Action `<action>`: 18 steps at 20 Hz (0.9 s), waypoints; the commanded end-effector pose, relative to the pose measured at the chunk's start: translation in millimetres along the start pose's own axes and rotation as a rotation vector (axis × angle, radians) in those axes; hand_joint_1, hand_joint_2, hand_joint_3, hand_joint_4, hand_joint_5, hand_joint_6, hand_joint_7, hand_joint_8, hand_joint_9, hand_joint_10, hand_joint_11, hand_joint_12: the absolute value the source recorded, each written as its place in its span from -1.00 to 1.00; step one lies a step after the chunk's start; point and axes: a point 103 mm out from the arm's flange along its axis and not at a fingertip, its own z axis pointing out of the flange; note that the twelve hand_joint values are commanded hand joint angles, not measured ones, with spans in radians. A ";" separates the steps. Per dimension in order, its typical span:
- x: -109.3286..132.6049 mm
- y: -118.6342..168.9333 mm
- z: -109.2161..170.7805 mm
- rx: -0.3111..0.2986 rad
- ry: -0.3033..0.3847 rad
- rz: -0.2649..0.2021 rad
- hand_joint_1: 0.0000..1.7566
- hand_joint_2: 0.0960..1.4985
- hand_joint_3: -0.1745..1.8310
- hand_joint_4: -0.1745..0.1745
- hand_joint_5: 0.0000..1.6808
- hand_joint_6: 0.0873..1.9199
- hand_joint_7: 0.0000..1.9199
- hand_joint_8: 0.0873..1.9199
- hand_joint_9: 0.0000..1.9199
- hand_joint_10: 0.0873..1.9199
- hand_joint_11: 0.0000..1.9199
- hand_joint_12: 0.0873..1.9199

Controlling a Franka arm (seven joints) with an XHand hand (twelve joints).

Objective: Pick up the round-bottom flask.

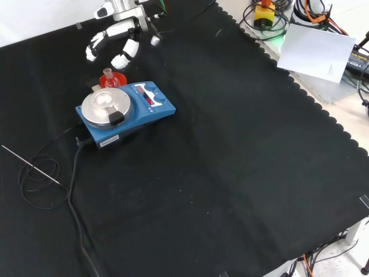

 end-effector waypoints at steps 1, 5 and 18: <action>-4.0 1.8 10.1 0.008 0.003 0.000 -0.13 -0.04 -0.22 -0.52 -0.42 -1.00 -0.88 -0.36 -0.74 -0.24 -1.00 0.20; -6.1 3.0 12.6 0.003 0.004 0.002 -0.13 -0.06 -0.22 -0.53 -0.42 -1.00 -0.88 -0.36 -0.74 -0.24 -1.00 0.20; -8.0 10.2 26.0 -0.020 0.009 -0.011 -0.02 -0.17 -0.18 -0.54 -0.34 -1.00 -0.87 -0.36 -0.72 -0.24 -1.00 0.22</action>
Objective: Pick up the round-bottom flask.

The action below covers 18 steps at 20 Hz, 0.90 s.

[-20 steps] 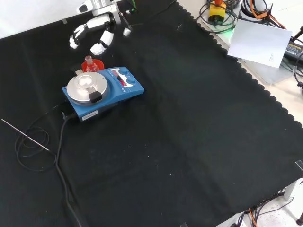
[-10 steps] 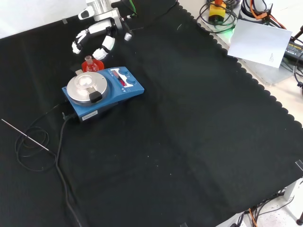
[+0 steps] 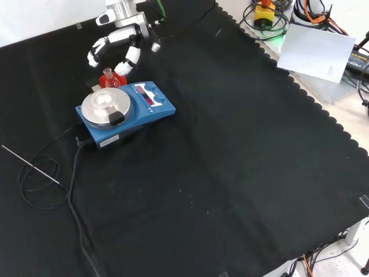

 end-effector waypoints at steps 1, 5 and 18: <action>0.5 4.1 7.9 -0.004 0.011 -0.011 -0.02 -0.17 -0.18 -0.55 -0.33 -1.00 -0.87 -0.36 -0.72 -0.24 -1.00 0.23; 1.9 4.2 8.3 -0.031 0.033 -0.026 -0.01 -0.18 -0.16 -0.56 -0.28 -0.96 -0.86 -0.36 -0.71 -0.25 -1.00 0.24; 2.8 6.7 10.9 -0.089 0.055 -0.043 0.02 -0.20 -0.13 -0.62 -0.37 -0.33 -0.83 -0.34 -0.67 -0.25 -1.00 0.31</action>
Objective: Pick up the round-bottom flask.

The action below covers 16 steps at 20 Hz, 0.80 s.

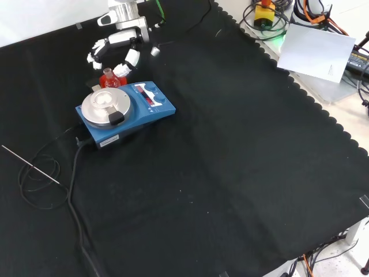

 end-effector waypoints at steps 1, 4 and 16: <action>4.1 0.1 3.3 -0.017 0.004 -0.010 0.02 -0.20 -0.13 -0.62 -0.37 -0.33 -0.83 -0.33 -0.66 -0.25 -1.00 0.31; 4.1 0.6 5.6 -0.019 0.007 -0.011 0.02 -0.20 -0.13 -0.62 -0.37 -0.32 -0.82 -0.33 -0.66 -0.25 -1.00 0.31; 5.3 2.6 8.9 -0.022 -0.003 -0.023 0.03 -0.19 -0.12 -0.62 -0.35 -0.28 -0.82 -0.33 -0.66 -0.25 -1.00 0.32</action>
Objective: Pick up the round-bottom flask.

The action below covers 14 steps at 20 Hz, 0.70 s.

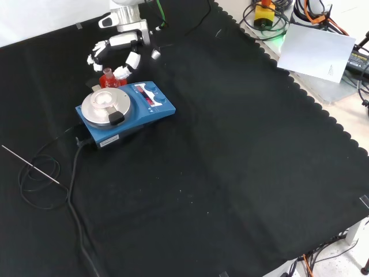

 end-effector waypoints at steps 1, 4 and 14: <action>0.7 1.0 1.3 0.000 0.006 -0.006 0.03 -0.19 -0.12 -0.63 -0.35 -0.27 -0.82 -0.33 -0.66 -0.25 -1.00 0.32; 2.1 1.9 1.4 -0.005 0.005 -0.014 0.03 -0.19 -0.12 -0.63 -0.33 -0.26 -0.82 -0.33 -0.65 -0.25 -1.00 0.33; 5.8 1.7 3.7 -0.007 -0.014 -0.027 0.03 -0.17 -0.12 -0.65 -0.25 -0.20 -0.81 -0.32 -0.64 -0.25 -1.00 0.34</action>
